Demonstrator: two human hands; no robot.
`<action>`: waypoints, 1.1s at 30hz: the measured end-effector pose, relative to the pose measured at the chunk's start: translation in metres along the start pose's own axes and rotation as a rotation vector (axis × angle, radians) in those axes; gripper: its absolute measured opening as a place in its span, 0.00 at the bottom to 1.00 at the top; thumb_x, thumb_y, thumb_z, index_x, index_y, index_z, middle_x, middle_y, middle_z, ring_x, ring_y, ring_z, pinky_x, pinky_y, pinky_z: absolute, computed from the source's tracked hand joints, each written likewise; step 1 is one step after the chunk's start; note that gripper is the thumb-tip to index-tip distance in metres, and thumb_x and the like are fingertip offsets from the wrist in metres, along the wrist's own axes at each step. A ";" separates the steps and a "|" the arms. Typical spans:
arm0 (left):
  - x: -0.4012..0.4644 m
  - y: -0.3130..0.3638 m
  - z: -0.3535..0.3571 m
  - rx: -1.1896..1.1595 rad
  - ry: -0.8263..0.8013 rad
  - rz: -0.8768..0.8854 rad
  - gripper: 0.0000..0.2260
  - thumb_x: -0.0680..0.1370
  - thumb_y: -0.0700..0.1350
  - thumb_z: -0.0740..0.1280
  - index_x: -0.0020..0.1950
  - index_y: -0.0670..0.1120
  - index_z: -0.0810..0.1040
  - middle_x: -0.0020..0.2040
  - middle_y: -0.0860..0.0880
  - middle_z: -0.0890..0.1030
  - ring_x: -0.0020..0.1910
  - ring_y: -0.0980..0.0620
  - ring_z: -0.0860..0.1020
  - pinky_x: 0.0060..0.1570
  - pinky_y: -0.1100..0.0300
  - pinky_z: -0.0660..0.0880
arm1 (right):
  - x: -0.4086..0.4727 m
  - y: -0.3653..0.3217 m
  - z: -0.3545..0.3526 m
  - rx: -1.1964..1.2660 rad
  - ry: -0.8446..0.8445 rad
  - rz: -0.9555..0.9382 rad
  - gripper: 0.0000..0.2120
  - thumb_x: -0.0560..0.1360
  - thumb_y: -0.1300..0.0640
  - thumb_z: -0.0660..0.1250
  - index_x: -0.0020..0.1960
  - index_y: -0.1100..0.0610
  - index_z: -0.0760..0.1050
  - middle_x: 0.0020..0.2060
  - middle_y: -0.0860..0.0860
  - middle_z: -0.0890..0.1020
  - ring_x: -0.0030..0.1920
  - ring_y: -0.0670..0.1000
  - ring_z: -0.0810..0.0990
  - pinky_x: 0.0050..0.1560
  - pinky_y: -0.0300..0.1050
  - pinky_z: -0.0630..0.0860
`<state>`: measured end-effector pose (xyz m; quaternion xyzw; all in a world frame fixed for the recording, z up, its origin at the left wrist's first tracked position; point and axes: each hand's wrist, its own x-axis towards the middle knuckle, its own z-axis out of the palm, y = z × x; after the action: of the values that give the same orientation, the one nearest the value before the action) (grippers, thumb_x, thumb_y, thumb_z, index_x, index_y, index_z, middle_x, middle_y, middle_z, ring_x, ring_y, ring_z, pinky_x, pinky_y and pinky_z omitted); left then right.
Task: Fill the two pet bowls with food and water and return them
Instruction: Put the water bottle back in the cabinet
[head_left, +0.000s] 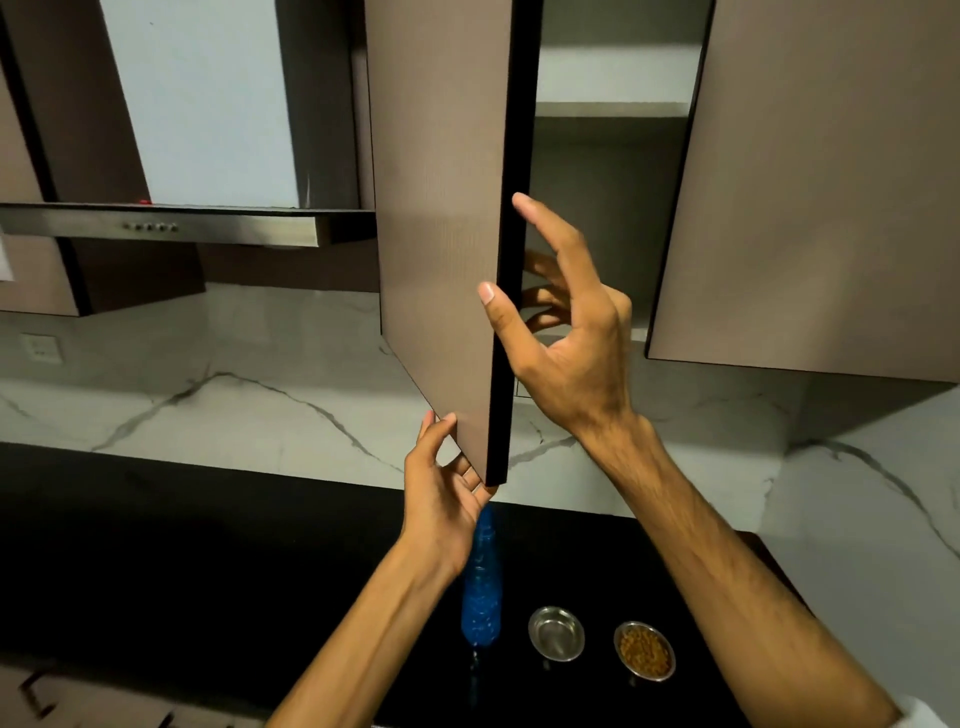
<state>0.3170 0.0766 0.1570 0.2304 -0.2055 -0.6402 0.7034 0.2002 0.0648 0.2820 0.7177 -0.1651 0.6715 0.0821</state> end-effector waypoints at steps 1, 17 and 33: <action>-0.003 0.005 -0.003 0.003 0.004 0.006 0.26 0.79 0.45 0.70 0.76 0.54 0.71 0.39 0.46 0.85 0.32 0.51 0.83 0.32 0.59 0.80 | -0.001 -0.005 0.005 0.003 -0.007 -0.006 0.29 0.80 0.55 0.73 0.77 0.59 0.69 0.64 0.39 0.76 0.39 0.50 0.84 0.41 0.46 0.84; -0.021 0.070 -0.049 0.063 0.082 0.074 0.05 0.76 0.47 0.67 0.44 0.47 0.74 0.32 0.47 0.71 0.25 0.52 0.66 0.25 0.60 0.64 | -0.009 -0.056 0.078 0.113 -0.119 -0.031 0.27 0.82 0.56 0.69 0.79 0.55 0.66 0.65 0.53 0.83 0.40 0.61 0.85 0.37 0.51 0.84; -0.021 0.111 -0.087 -0.110 0.122 0.063 0.19 0.78 0.56 0.61 0.39 0.43 0.80 0.39 0.39 0.79 0.32 0.44 0.74 0.34 0.57 0.73 | -0.021 -0.066 0.140 0.131 -0.290 -0.076 0.28 0.83 0.51 0.67 0.81 0.51 0.65 0.65 0.54 0.81 0.44 0.57 0.84 0.42 0.43 0.83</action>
<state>0.4554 0.1114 0.1514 0.2235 -0.1339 -0.6130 0.7459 0.3533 0.0815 0.2560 0.8167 -0.1037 0.5666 0.0360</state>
